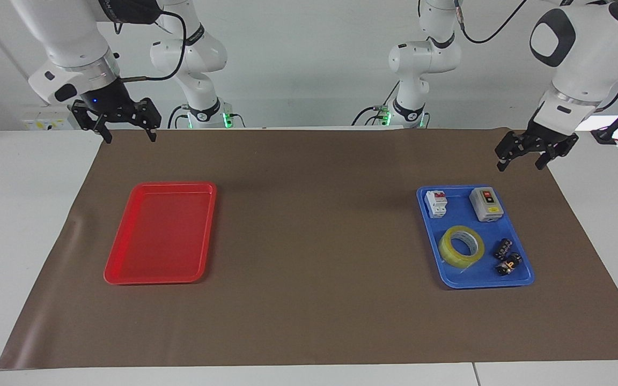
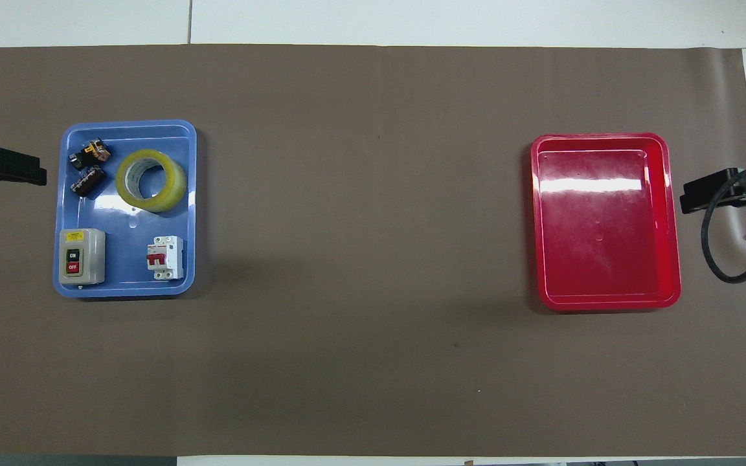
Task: Place and move tape with both arms
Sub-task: 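Reach the left gripper into the blue tray and grasp the yellow tape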
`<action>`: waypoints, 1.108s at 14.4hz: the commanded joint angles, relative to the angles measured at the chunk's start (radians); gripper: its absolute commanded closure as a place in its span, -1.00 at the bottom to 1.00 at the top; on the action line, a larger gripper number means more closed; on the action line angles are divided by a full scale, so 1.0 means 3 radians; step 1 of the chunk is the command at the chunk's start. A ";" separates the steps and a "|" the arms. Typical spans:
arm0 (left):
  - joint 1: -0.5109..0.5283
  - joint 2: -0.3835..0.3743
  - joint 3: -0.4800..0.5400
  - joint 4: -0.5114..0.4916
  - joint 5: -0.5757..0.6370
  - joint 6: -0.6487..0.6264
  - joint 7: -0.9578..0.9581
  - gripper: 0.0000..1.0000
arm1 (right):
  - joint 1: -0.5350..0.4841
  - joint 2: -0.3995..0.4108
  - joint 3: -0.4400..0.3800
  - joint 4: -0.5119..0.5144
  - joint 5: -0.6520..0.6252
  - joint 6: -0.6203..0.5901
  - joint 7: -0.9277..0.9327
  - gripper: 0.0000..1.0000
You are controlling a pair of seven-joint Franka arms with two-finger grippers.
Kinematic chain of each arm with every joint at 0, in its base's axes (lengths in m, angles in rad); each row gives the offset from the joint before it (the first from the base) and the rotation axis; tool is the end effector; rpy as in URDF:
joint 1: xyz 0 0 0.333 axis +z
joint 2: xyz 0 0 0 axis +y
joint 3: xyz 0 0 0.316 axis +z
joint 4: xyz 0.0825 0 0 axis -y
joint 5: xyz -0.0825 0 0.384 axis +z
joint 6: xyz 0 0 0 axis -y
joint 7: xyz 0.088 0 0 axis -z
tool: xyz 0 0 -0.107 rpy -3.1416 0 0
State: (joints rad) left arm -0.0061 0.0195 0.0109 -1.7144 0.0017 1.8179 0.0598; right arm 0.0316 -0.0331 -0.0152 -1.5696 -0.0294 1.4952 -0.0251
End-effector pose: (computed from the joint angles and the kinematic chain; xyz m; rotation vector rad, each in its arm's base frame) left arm 0.5776 0.0029 0.5671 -3.1331 0.0867 -0.1316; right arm 0.5364 0.0053 0.6367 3.1116 0.0621 -0.0645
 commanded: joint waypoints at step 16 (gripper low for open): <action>-0.0067 0.0784 0.0015 -0.1044 -0.0062 0.2126 -0.0194 -0.98 | -0.0049 -0.0028 0.0020 -0.0025 -0.0010 0.0007 -0.0044 -1.00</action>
State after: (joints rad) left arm -0.0251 0.2656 0.0084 -1.9751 0.0017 2.3942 0.0057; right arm 0.0313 -0.0331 -0.0167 -1.5696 -0.0294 1.4952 -0.0251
